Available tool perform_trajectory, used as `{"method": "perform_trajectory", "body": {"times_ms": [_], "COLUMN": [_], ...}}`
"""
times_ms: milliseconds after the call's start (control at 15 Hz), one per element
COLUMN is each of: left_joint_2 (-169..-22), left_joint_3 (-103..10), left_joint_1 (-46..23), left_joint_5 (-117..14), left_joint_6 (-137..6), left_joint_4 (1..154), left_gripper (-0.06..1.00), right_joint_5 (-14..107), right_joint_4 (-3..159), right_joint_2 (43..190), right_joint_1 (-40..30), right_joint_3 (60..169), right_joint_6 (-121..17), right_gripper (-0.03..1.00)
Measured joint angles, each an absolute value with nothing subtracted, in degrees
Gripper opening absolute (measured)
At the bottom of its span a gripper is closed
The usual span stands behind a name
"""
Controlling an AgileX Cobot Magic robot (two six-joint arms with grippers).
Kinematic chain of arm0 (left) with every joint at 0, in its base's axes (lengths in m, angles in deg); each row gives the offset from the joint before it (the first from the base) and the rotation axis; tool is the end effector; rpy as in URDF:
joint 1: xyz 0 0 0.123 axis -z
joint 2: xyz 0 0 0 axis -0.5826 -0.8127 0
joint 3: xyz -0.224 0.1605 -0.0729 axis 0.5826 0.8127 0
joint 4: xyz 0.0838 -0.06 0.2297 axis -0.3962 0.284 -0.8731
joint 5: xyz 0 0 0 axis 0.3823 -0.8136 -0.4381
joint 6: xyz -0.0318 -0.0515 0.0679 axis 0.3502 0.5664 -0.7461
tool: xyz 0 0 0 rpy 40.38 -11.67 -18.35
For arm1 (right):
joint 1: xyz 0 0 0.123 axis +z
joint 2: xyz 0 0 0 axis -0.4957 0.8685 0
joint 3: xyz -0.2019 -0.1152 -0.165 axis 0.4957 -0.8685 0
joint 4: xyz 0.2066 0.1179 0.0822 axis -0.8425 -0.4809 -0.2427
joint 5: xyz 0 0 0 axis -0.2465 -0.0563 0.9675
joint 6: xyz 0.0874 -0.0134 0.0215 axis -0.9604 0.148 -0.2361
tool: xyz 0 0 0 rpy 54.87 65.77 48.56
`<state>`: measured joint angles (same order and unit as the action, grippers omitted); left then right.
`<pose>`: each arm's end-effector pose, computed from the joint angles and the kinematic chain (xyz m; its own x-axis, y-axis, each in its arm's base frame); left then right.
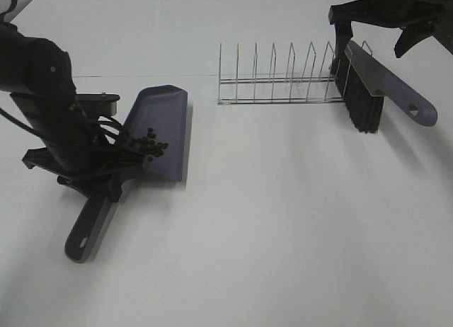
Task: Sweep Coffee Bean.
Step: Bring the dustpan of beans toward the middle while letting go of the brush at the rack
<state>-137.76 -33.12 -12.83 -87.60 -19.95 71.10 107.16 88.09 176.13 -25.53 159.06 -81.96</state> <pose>0.3303 -0.1467 0.1143 -0.9907 0.1061 -0.0852 0.1151 0.9875 -0.1080 0.4980 0.0330 0.2252 -0.9542 0.0355 -0.2970 0.0386 0.9992 -0.0046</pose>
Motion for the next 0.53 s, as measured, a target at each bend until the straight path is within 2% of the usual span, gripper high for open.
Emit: {"method": "perform_trajectory", "body": {"times_ms": [533], "left_joint_2": [-144.29], "left_joint_3": [-40.51], "left_joint_1": [-12.14], "left_joint_5": [-91.67], "left_joint_6": [-19.6], "left_joint_4": [72.53], "left_gripper": [0.27], "right_joint_5": [107.22], "right_joint_4": [85.4], "right_joint_2": [171.15], "right_joint_1": [-25.53], "right_joint_3": [151.38], "right_joint_6": [-80.47], "right_gripper": [0.86]}}
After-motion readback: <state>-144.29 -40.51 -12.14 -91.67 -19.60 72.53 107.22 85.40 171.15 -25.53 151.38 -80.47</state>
